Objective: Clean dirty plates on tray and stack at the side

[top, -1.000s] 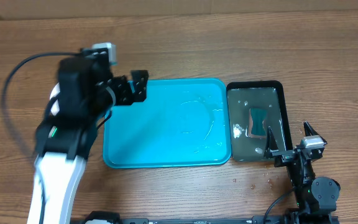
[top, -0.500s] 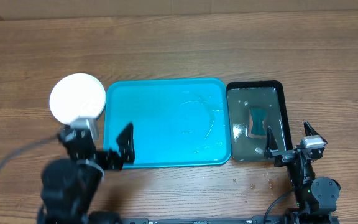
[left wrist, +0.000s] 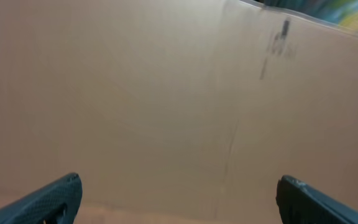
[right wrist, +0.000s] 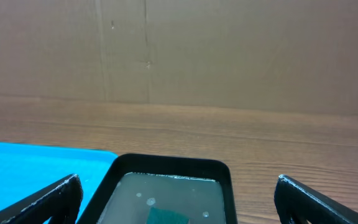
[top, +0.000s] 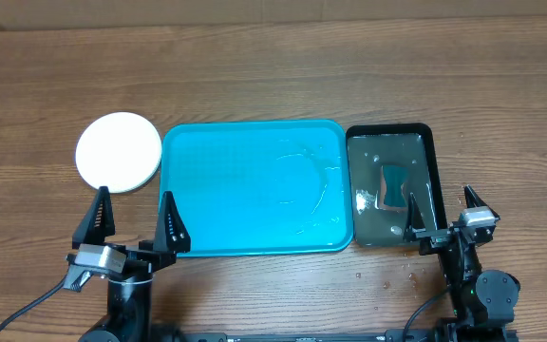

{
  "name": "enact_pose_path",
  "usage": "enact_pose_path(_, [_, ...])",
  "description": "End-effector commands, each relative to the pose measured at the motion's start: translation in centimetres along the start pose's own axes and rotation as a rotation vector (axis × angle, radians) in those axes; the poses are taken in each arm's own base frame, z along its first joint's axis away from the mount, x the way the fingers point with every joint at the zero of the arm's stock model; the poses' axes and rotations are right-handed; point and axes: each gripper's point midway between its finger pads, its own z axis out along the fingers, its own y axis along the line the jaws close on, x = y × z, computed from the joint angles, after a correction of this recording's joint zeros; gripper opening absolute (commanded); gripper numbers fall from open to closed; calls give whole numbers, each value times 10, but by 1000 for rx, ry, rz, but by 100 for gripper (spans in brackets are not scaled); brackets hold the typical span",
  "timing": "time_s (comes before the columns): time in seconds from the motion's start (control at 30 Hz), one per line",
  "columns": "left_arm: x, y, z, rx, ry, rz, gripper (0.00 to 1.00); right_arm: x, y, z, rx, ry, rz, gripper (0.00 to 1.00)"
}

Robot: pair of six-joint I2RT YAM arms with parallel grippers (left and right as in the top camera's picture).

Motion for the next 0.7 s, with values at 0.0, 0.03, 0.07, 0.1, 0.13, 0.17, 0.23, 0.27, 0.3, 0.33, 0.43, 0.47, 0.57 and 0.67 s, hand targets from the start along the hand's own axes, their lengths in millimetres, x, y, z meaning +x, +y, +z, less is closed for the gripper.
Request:
enact_pose_path(0.0, [15,7,-1,-8,-27,-7,100,2,0,0,-3,-4,-1,100])
enact_pose_path(0.03, [21,9,-1,-8,-26,-7,100,2,0,0,-3,-4,-1,100])
enact_pose_path(0.07, [29,12,-1,-11,-16,-8,100,2,0,0,-3,-4,-1,100])
enact_pose_path(0.1, [39,14,-1,-15,2,-12,100,2,0,0,-3,-4,-1,100])
enact_pose_path(0.13, [49,17,-1,-21,22,-24,100,2,0,0,-3,-4,-1,100])
enact_pose_path(0.17, [59,20,-2,-27,42,-35,100,2,0,0,-3,-4,-1,100])
enact_pose_path(0.23, [76,25,-3,-39,74,-60,100,2,0,0,-3,-4,-1,100])
enact_pose_path(0.27, [83,27,-4,-44,90,-68,100,2,0,0,-3,-4,-1,100])
enact_pose_path(0.3, [91,29,-5,-52,117,-76,100,2,0,0,-3,-4,-1,100])
enact_pose_path(0.33, [97,31,-6,-63,140,-79,100,2,0,0,-3,-4,-1,100])
enact_pose_path(0.43, [117,42,-11,-122,218,-83,100,2,0,0,-3,-4,-1,100])
enact_pose_path(0.47, [125,45,-13,-142,246,-83,100,2,0,0,-3,-4,-1,100])
enact_pose_path(0.57, [151,54,-23,-194,357,-60,100,2,0,0,-3,-4,-1,100])
enact_pose_path(0.67, [165,59,-30,-216,423,-12,99,2,0,0,-3,-4,-1,100])
